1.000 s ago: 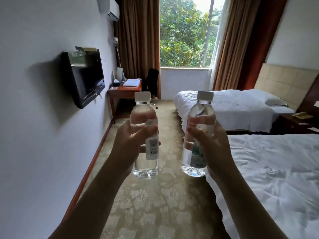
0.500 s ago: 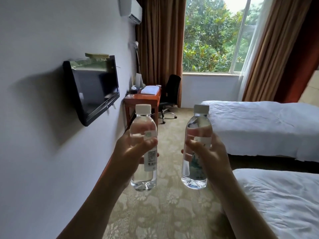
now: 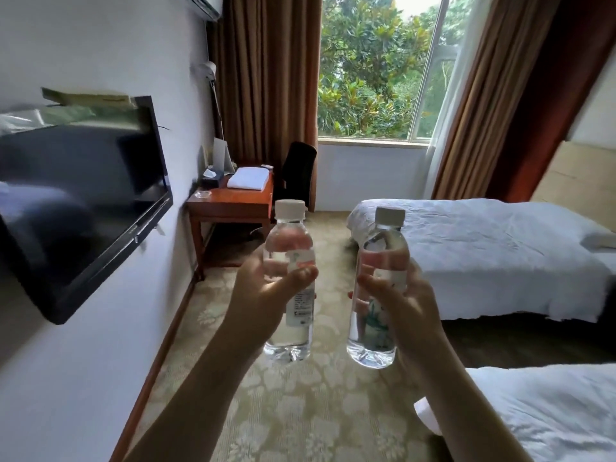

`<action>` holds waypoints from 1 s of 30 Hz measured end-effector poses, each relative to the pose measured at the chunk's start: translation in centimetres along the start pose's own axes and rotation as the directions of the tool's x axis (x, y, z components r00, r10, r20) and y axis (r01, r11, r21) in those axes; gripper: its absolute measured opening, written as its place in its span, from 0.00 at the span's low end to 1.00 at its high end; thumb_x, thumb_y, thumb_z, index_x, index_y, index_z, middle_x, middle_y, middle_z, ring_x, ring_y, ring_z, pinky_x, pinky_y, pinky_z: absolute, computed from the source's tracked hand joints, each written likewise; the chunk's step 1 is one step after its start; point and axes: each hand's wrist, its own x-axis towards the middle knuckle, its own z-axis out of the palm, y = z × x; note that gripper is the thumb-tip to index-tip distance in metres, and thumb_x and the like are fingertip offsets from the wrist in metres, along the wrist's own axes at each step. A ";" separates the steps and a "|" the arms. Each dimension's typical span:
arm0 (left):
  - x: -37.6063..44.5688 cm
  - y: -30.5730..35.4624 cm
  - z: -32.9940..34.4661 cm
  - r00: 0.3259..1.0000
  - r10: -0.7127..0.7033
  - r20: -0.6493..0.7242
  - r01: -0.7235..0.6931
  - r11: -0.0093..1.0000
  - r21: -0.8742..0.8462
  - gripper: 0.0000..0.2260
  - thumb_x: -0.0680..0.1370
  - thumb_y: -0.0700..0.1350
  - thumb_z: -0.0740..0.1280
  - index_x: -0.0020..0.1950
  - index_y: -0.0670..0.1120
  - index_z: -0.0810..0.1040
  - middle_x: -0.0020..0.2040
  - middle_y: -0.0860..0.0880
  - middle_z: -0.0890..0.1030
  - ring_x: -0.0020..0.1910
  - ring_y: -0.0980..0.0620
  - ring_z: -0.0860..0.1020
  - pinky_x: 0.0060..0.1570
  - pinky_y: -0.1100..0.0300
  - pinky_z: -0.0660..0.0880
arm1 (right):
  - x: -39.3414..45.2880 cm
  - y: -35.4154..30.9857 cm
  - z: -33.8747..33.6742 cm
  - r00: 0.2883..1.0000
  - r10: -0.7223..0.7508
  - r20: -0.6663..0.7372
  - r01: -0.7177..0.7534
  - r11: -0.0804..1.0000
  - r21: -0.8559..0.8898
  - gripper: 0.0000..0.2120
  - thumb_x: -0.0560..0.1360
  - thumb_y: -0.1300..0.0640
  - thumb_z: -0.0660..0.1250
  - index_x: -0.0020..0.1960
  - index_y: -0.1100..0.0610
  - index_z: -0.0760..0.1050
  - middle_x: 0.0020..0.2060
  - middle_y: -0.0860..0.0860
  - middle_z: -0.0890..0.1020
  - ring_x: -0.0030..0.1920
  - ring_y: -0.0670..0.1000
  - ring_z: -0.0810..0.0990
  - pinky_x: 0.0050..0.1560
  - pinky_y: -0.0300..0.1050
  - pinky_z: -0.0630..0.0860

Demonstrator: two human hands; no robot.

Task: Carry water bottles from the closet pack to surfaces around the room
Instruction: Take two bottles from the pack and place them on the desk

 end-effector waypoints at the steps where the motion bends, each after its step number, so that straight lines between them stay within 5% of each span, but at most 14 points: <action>1: 2.2 -1.0 0.0 1.000 -0.010 0.005 0.010 0.999 -0.030 0.14 0.62 0.57 0.72 0.47 0.59 0.80 0.42 0.45 0.83 0.38 0.49 0.85 0.33 0.63 0.79 | 2.1 0.9 0.2 1.000 0.001 -0.012 -0.001 1.000 0.007 0.26 0.61 0.41 0.73 0.54 0.53 0.74 0.40 0.52 0.82 0.41 0.58 0.85 0.42 0.51 0.84; 12: 27.2 -13.4 1.5 1.000 -0.006 -0.010 0.006 0.999 0.053 0.15 0.66 0.47 0.75 0.52 0.50 0.80 0.43 0.36 0.79 0.39 0.48 0.83 0.35 0.62 0.80 | 28.6 14.7 1.0 0.999 0.011 0.033 -0.015 0.993 0.117 0.27 0.61 0.43 0.75 0.55 0.54 0.74 0.45 0.60 0.81 0.42 0.57 0.85 0.41 0.48 0.84; 17: 39.4 -16.5 0.9 0.995 -0.002 -0.104 0.011 0.997 0.080 0.12 0.64 0.52 0.73 0.42 0.48 0.82 0.48 0.41 0.77 0.45 0.38 0.80 0.46 0.40 0.80 | 41.9 18.3 3.0 0.990 0.021 0.137 -0.045 0.985 0.168 0.30 0.60 0.45 0.75 0.57 0.56 0.73 0.45 0.57 0.82 0.42 0.54 0.84 0.42 0.49 0.84; 22: 50.1 -20.6 -0.8 0.988 0.009 -0.157 0.007 0.995 0.100 0.09 0.64 0.52 0.73 0.41 0.50 0.82 0.50 0.45 0.79 0.48 0.37 0.81 0.47 0.43 0.81 | 53.3 22.0 5.3 0.980 0.017 0.196 -0.057 0.978 0.200 0.29 0.60 0.47 0.75 0.56 0.59 0.73 0.40 0.49 0.84 0.39 0.51 0.84 0.38 0.44 0.82; 26: 58.7 -25.7 -2.6 0.989 0.015 -0.149 -0.007 0.999 0.053 0.09 0.65 0.49 0.73 0.41 0.47 0.80 0.46 0.43 0.77 0.43 0.43 0.79 0.42 0.55 0.79 | 61.9 26.4 7.6 0.981 0.011 0.196 -0.045 0.984 0.171 0.29 0.60 0.46 0.75 0.56 0.58 0.74 0.40 0.47 0.84 0.39 0.51 0.85 0.38 0.43 0.81; 30: 68.3 -31.2 -4.9 0.990 0.013 -0.139 -0.013 1.000 -0.002 0.10 0.64 0.50 0.73 0.43 0.49 0.80 0.42 0.45 0.77 0.40 0.45 0.78 0.42 0.48 0.78 | 70.9 31.6 10.8 0.986 0.020 0.163 -0.044 0.988 0.146 0.27 0.60 0.46 0.75 0.55 0.56 0.75 0.42 0.52 0.84 0.41 0.55 0.85 0.39 0.45 0.82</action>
